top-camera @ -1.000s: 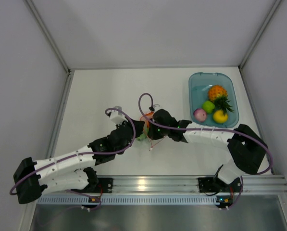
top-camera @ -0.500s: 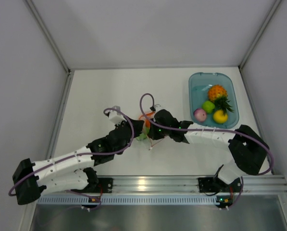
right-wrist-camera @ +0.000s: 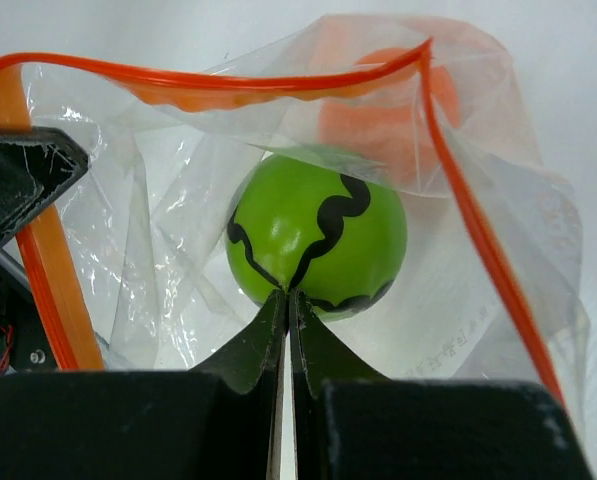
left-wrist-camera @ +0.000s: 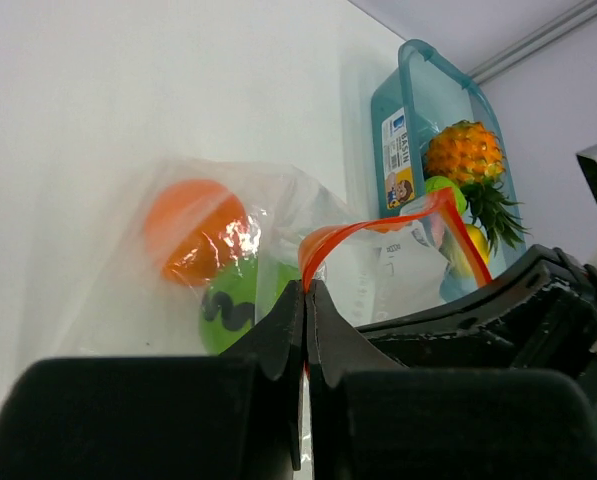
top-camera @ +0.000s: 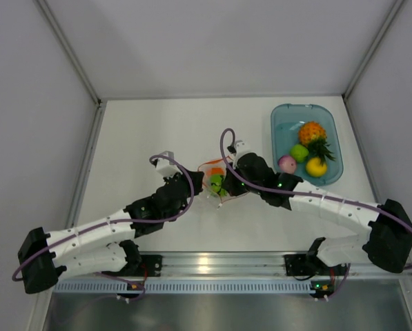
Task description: Open the zip-top bag and remove the fake food
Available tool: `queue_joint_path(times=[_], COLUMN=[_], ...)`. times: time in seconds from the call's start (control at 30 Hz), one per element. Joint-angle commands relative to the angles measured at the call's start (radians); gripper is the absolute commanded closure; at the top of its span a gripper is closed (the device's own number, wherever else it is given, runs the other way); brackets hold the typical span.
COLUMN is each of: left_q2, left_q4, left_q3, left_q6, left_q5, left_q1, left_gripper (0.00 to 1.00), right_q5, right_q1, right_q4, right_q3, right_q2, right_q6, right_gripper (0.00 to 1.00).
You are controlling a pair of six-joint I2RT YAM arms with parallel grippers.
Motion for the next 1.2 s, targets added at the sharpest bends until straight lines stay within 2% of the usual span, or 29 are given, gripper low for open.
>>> queue_joint_path(times=[0.0, 0.23, 0.43, 0.67, 0.8, 0.93, 1.17], left_q2=[-0.028, -0.022, 0.03, 0.094, 0.107, 0.1, 0.108], left_q4=[0.033, 0.035, 0.038, 0.039, 0.048, 0.044, -0.09], left_q3=[0.021, 0.027, 0.087, 0.168, 0.188, 0.179, 0.193], left_q6=[0.049, 0.083, 0.153, 0.264, 0.316, 0.321, 0.214], left_q5=[-0.028, -0.002, 0.079, 0.187, 0.234, 0.193, -0.031], left_q1=[-0.003, -0.003, -0.003, -0.003, -0.004, -0.009, -0.006], left_gripper=[1.0, 1.0, 1.0, 1.0, 1.0, 1.0, 1.0], right_q5=[0.05, 0.075, 0.054, -0.018, 0.0, 0.014, 0.011], right_q1=[-0.013, -0.019, -0.02, -0.02, -0.019, -0.02, -0.019], right_q4=[-0.057, -0.109, -0.095, -0.117, -0.173, -0.177, -0.264], right_q3=[0.05, 0.079, 0.096, 0.162, 0.219, 0.219, 0.21], right_q2=[-0.056, -0.105, -0.104, -0.046, 0.005, -0.036, -0.145], right_q6=[-0.044, -0.066, -0.084, -0.124, -0.136, -0.132, -0.147], right_gripper=[1.0, 1.0, 1.0, 1.0, 1.0, 1.0, 1.0])
